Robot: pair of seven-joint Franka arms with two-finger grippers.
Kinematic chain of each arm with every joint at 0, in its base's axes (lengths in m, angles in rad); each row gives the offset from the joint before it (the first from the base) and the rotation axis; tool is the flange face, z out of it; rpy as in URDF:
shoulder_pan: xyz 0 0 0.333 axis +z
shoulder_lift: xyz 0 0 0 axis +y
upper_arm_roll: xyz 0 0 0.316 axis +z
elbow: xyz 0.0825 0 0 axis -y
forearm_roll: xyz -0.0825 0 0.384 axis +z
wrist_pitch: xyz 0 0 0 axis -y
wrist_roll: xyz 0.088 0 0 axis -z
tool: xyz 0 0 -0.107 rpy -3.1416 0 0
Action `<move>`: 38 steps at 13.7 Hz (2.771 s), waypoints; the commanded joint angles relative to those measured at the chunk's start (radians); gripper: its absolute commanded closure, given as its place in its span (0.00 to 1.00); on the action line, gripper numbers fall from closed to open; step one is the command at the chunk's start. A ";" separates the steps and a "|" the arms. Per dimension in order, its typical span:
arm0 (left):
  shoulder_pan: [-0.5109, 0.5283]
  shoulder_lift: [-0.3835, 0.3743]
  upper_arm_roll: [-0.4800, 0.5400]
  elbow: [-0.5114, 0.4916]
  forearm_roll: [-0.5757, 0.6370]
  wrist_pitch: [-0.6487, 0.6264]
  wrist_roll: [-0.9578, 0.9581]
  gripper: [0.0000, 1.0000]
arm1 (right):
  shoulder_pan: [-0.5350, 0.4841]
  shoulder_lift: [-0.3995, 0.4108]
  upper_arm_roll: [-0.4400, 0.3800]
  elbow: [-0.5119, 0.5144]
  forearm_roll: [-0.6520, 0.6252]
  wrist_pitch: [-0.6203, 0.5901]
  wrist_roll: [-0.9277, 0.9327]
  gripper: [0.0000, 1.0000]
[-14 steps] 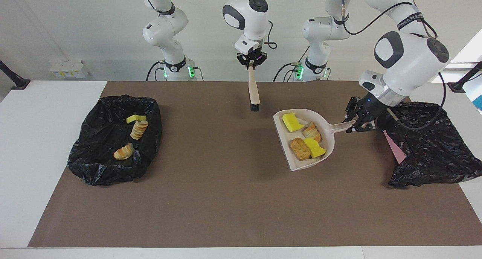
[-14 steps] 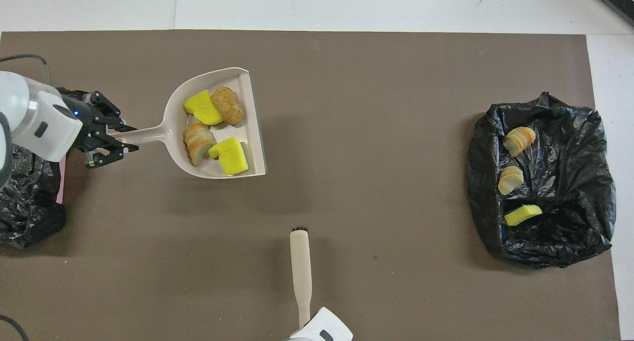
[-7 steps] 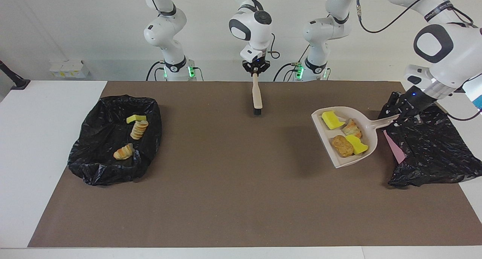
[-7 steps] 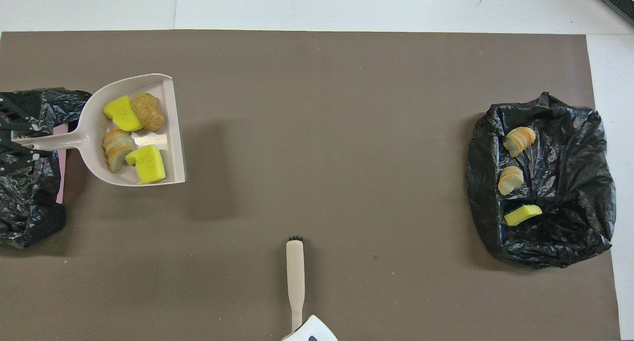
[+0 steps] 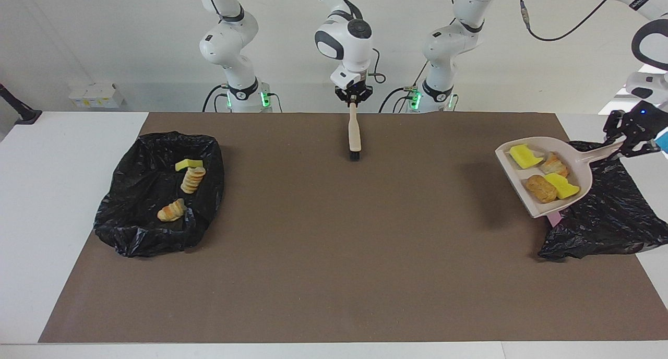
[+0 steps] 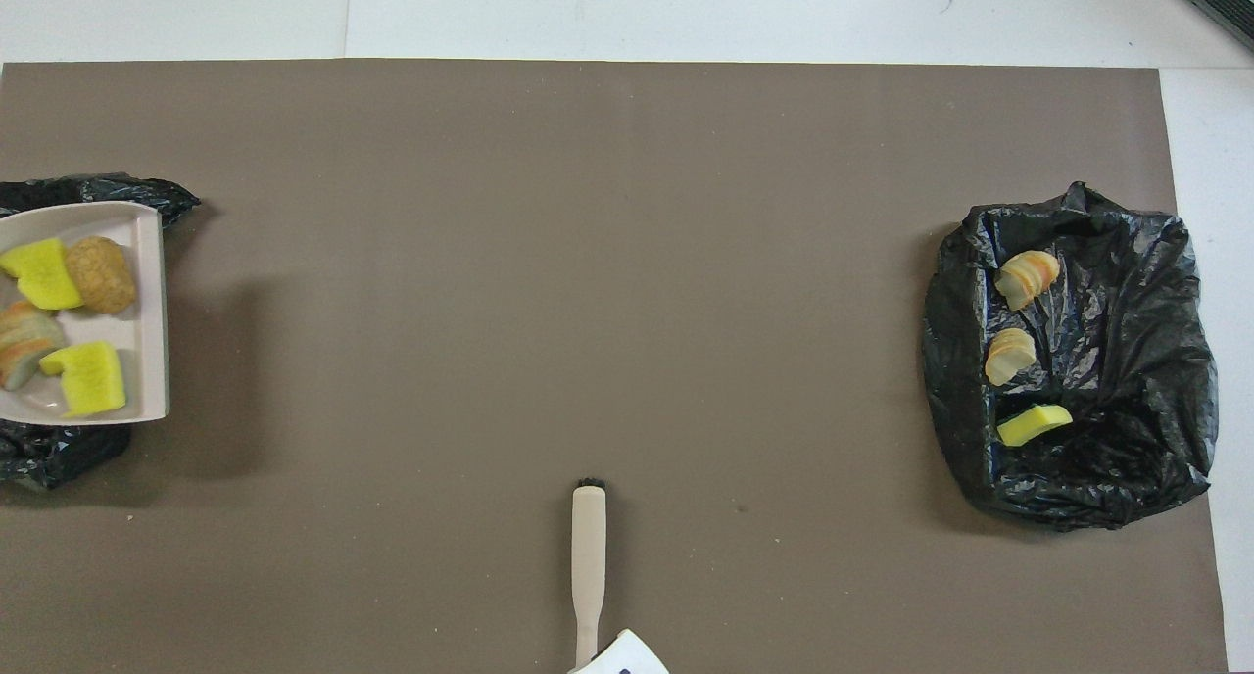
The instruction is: Sweep and dump trash in bin
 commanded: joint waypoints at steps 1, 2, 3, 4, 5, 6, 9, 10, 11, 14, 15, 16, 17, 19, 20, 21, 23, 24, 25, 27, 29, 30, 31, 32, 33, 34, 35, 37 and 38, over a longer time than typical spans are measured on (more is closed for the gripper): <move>0.061 0.069 -0.012 0.133 0.062 -0.016 0.045 1.00 | -0.004 -0.017 0.000 -0.030 0.046 0.024 -0.028 0.58; 0.066 0.086 -0.014 0.158 0.110 0.005 0.096 1.00 | -0.004 -0.017 -0.002 -0.030 0.046 0.024 -0.029 0.55; 0.064 0.091 -0.015 0.165 0.168 0.048 0.130 1.00 | -0.005 -0.017 -0.002 -0.030 0.046 0.021 -0.029 0.44; 0.061 0.091 -0.015 0.163 0.229 0.089 0.127 1.00 | -0.005 -0.017 -0.002 -0.022 0.046 0.012 -0.028 0.34; 0.054 0.093 -0.015 0.158 0.284 0.121 0.109 1.00 | -0.008 -0.020 -0.003 -0.019 0.046 0.009 -0.023 0.26; 0.049 0.093 -0.015 0.150 0.334 0.152 0.090 1.00 | -0.017 -0.032 -0.006 -0.012 0.046 0.007 -0.019 0.20; 0.015 0.057 -0.019 0.062 0.512 0.226 -0.009 1.00 | -0.108 -0.086 -0.009 0.011 0.028 -0.037 -0.023 0.12; -0.005 0.042 -0.017 0.023 0.565 0.243 -0.029 1.00 | -0.141 -0.098 -0.012 0.019 0.026 -0.043 -0.025 0.09; -0.031 0.024 -0.019 -0.007 0.639 0.260 -0.063 1.00 | -0.187 -0.106 -0.012 0.037 0.026 -0.048 -0.025 0.07; -0.067 -0.001 -0.019 -0.037 0.794 0.243 -0.195 1.00 | -0.345 -0.117 -0.012 0.146 -0.044 -0.185 -0.095 0.00; -0.072 -0.004 -0.019 -0.035 0.837 0.241 -0.216 1.00 | -0.384 -0.124 -0.012 0.185 -0.070 -0.241 -0.109 0.00; -0.077 -0.016 -0.017 -0.034 0.863 0.232 -0.246 1.00 | -0.420 -0.133 -0.015 0.217 -0.103 -0.273 -0.109 0.00; -0.078 -0.022 -0.019 -0.029 0.895 0.223 -0.253 1.00 | -0.468 -0.156 -0.017 0.240 -0.155 -0.289 -0.114 0.00; -0.086 -0.048 -0.019 -0.031 0.929 0.219 -0.258 1.00 | -0.587 -0.187 -0.016 0.287 -0.192 -0.331 -0.190 0.00; -0.097 -0.055 -0.019 -0.032 0.937 0.197 -0.289 1.00 | -0.634 -0.189 -0.015 0.327 -0.192 -0.382 -0.269 0.00; -0.113 -0.058 -0.019 -0.032 0.945 0.173 -0.318 1.00 | -0.674 -0.184 -0.015 0.375 -0.193 -0.443 -0.337 0.00; -0.144 -0.062 -0.019 -0.037 0.945 0.131 -0.385 1.00 | -0.747 -0.172 -0.015 0.468 -0.203 -0.522 -0.443 0.00; -0.161 -0.064 -0.020 -0.038 0.945 0.102 -0.446 1.00 | -0.783 -0.161 -0.015 0.511 -0.222 -0.560 -0.489 0.00; -0.181 -0.068 -0.020 -0.038 0.945 0.072 -0.500 1.00 | -0.813 -0.149 -0.014 0.562 -0.250 -0.604 -0.529 0.00; -0.198 -0.073 -0.019 -0.037 0.975 0.003 -0.562 1.00 | -0.872 -0.124 -0.017 0.660 -0.258 -0.683 -0.597 0.00; -0.239 -0.079 -0.022 -0.028 1.004 -0.074 -0.644 1.00 | -0.925 -0.094 -0.017 0.720 -0.258 -0.688 -0.661 0.00; -0.253 -0.081 -0.026 -0.019 0.988 -0.105 -0.671 1.00 | -0.944 -0.078 -0.019 0.745 -0.258 -0.688 -0.672 0.00; -0.267 -0.081 -0.028 -0.017 0.966 -0.133 -0.700 1.00 | -0.965 -0.059 -0.017 0.783 -0.256 -0.691 -0.674 0.00; -0.281 -0.081 -0.028 -0.015 0.919 -0.157 -0.750 1.00 | -0.984 -0.037 -0.017 0.820 -0.259 -0.701 -0.674 0.00; -0.291 -0.082 -0.028 -0.012 0.864 -0.182 -0.811 1.00 | -0.988 -0.014 -0.019 0.852 -0.261 -0.732 -0.674 0.00; -0.307 -0.087 -0.029 -0.009 0.822 -0.206 -0.854 1.00 | -0.995 0.003 -0.025 0.876 -0.262 -0.744 -0.674 0.00; -0.330 -0.093 -0.031 -0.011 0.792 -0.232 -0.896 1.00 | -0.998 0.015 -0.025 0.892 -0.272 -0.750 -0.674 0.00; -0.389 -0.099 -0.035 -0.014 0.738 -0.280 -1.020 1.00 | -1.024 0.025 -0.032 0.907 -0.264 -0.754 -0.675 0.00; -0.417 -0.102 -0.035 -0.022 0.686 -0.297 -1.078 1.00 | -1.031 0.028 -0.032 0.907 -0.261 -0.755 -0.675 0.00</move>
